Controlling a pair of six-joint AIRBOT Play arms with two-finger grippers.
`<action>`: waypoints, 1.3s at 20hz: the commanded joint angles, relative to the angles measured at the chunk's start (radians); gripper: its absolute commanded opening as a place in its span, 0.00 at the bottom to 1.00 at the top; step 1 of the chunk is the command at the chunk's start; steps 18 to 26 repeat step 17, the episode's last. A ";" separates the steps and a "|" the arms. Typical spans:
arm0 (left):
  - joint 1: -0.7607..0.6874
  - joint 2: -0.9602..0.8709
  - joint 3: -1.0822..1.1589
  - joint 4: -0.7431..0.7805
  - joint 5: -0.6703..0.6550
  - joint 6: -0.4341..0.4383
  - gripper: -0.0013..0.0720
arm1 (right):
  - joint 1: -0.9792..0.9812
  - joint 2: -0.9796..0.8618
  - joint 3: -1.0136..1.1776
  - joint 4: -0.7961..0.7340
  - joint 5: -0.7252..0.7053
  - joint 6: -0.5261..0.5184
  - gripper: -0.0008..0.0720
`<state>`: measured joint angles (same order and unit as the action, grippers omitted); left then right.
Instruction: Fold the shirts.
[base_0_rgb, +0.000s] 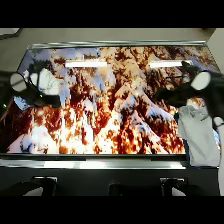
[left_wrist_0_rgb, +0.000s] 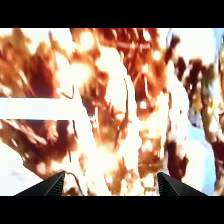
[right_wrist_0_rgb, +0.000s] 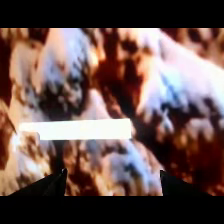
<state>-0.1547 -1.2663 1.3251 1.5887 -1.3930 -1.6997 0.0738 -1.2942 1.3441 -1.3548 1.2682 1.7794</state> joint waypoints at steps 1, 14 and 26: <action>-0.015 0.098 -0.232 -0.071 0.146 -0.094 1.00 | 0.125 -0.057 -0.014 0.000 0.074 0.039 0.93; -0.015 0.118 -0.232 -0.071 0.187 -0.104 1.00 | 0.122 -0.057 -0.014 0.001 0.065 0.039 0.93; -0.015 0.118 -0.232 -0.071 0.187 -0.104 1.00 | 0.122 -0.057 -0.014 0.000 0.065 0.039 0.93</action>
